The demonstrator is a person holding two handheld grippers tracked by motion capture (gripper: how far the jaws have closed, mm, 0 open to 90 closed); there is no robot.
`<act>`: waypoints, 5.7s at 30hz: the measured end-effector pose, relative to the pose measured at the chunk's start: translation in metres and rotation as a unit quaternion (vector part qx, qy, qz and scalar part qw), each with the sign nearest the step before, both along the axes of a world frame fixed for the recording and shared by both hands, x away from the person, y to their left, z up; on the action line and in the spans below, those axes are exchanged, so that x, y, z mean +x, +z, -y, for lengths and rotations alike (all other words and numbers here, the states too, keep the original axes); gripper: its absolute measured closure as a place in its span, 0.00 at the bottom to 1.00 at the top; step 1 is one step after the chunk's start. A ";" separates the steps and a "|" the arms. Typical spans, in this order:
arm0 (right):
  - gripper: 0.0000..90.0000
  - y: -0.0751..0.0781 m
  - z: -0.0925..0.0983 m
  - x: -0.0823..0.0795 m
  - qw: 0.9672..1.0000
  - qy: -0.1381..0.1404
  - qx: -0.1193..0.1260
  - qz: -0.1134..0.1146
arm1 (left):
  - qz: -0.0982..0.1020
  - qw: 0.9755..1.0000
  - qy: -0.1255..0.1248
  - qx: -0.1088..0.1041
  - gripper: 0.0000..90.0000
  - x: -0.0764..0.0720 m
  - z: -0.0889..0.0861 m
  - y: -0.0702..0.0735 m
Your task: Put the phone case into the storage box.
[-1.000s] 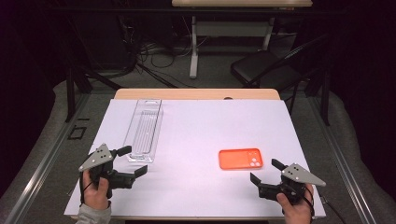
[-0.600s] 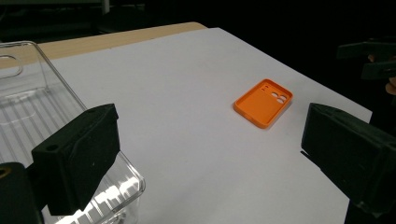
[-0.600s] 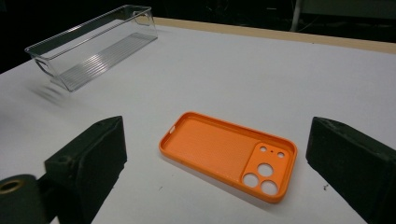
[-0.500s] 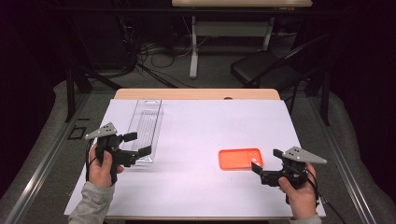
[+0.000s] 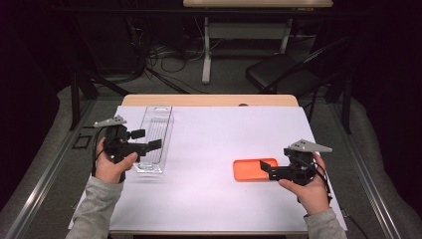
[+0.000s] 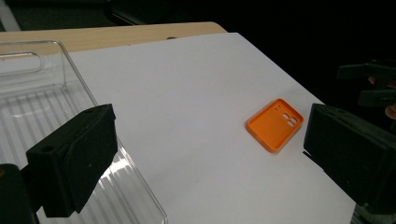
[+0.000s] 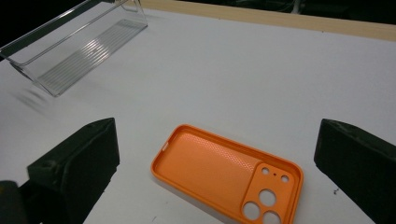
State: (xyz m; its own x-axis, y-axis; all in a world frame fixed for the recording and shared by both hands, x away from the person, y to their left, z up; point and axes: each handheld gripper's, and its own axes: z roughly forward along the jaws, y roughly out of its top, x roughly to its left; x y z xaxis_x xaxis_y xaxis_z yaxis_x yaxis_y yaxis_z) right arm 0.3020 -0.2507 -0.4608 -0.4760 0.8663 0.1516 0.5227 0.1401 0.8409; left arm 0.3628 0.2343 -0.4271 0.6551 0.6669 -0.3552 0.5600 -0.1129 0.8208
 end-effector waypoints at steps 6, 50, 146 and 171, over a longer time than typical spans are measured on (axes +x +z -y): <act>0.00 0.002 -0.002 0.014 1.000 0.004 -0.012 -0.026 | -0.004 1.000 0.003 0.019 0.03 0.014 0.010 0.006; 0.48 -0.015 -0.031 0.048 0.982 0.075 -0.138 -0.103 | 0.029 0.998 -0.008 0.054 0.14 0.022 0.020 0.006; 0.80 -0.055 0.013 0.095 0.931 -0.099 -0.108 -0.335 | 0.014 0.999 -0.002 0.053 0.17 0.023 0.014 0.002; 0.91 -0.061 0.015 0.099 0.904 -0.103 -0.140 -0.390 | 0.012 0.998 0.002 0.055 0.17 0.024 0.014 0.001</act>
